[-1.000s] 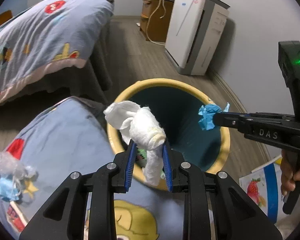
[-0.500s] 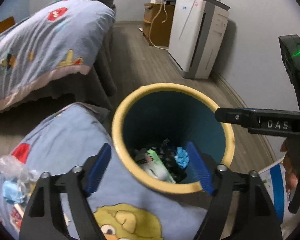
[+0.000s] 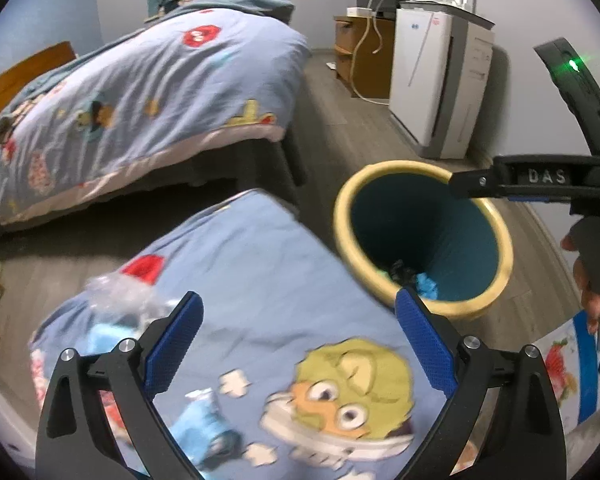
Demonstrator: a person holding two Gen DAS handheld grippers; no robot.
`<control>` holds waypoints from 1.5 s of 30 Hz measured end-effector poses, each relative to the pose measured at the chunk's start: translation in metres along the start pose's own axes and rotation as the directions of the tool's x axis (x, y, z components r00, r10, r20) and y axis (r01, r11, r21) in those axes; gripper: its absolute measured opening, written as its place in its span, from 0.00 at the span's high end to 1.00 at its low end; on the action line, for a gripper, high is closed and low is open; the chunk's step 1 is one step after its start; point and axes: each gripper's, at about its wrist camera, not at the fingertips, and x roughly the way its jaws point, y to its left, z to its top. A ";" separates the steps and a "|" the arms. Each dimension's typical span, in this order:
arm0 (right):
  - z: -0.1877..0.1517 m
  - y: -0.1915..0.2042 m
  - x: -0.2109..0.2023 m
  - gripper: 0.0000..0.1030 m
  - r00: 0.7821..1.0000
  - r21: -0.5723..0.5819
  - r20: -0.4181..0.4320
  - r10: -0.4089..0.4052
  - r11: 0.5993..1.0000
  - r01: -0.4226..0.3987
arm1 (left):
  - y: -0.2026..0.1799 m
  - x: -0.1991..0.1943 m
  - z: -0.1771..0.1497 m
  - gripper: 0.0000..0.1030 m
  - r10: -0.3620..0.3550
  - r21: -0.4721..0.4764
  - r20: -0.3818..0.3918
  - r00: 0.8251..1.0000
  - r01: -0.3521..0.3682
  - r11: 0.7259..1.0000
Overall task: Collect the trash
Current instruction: 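Open the left tool over the bin to drop the white tissue, then grasp a blue face mask with the right tool while the left tool grasps the white-red wrapper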
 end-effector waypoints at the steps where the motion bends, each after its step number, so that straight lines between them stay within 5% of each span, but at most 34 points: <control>1: -0.001 0.009 0.001 0.06 1.000 -0.007 -0.005 0.004 1.000 -0.004 | 0.006 -0.004 -0.003 0.07 0.012 -0.002 -0.001 1.000 -0.012 1.000; 16: -0.038 0.147 0.040 0.06 0.989 -0.167 -0.132 0.060 0.982 -0.082 | 0.143 -0.060 -0.066 0.07 0.193 -0.189 -0.044 0.980 -0.198 0.962; 25: -0.072 0.183 0.062 0.06 0.976 -0.240 -0.214 0.036 0.967 -0.089 | 0.208 -0.060 -0.105 0.07 0.255 -0.279 -0.122 0.959 -0.280 0.919; 34: -0.108 0.211 0.083 0.07 0.951 -0.316 -0.306 0.048 0.937 -0.150 | 0.230 -0.049 -0.125 0.07 0.240 -0.350 -0.178 0.954 -0.289 0.891; 42: -0.135 0.233 0.097 0.48 0.908 -0.377 -0.416 0.061 0.897 -0.233 | 0.232 -0.043 -0.129 0.07 0.234 -0.354 -0.197 0.952 -0.292 0.888; 45: -0.141 0.236 0.101 0.71 0.889 -0.373 -0.452 0.073 0.890 -0.263 | 0.230 -0.040 -0.129 0.07 0.233 -0.345 -0.205 0.951 -0.293 0.892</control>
